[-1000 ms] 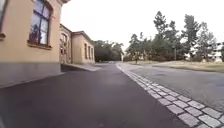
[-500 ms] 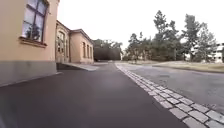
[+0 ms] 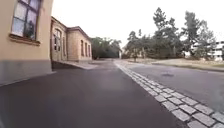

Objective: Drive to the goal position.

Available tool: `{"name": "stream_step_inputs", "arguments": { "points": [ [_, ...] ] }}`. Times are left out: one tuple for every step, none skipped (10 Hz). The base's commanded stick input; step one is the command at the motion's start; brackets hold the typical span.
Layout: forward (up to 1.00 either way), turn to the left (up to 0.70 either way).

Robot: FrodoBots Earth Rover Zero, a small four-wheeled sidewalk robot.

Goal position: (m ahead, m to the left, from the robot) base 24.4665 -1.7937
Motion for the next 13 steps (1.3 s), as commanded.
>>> {"name": "stream_step_inputs", "arguments": {
  "points": [
    [0.7, 0.0],
    [0.7, 0.0],
    [0.7, 0.0],
    [0.7, 0.0],
    [0.7, 0.0],
    [0.7, 0.0],
    [0.7, 0.0],
    [0.7, 0.0],
    [0.7, 0.0],
    [0.7, 0.0],
    [0.7, 0.0],
    [0.7, 0.0],
    [0.7, 0.0]
  ]
}}
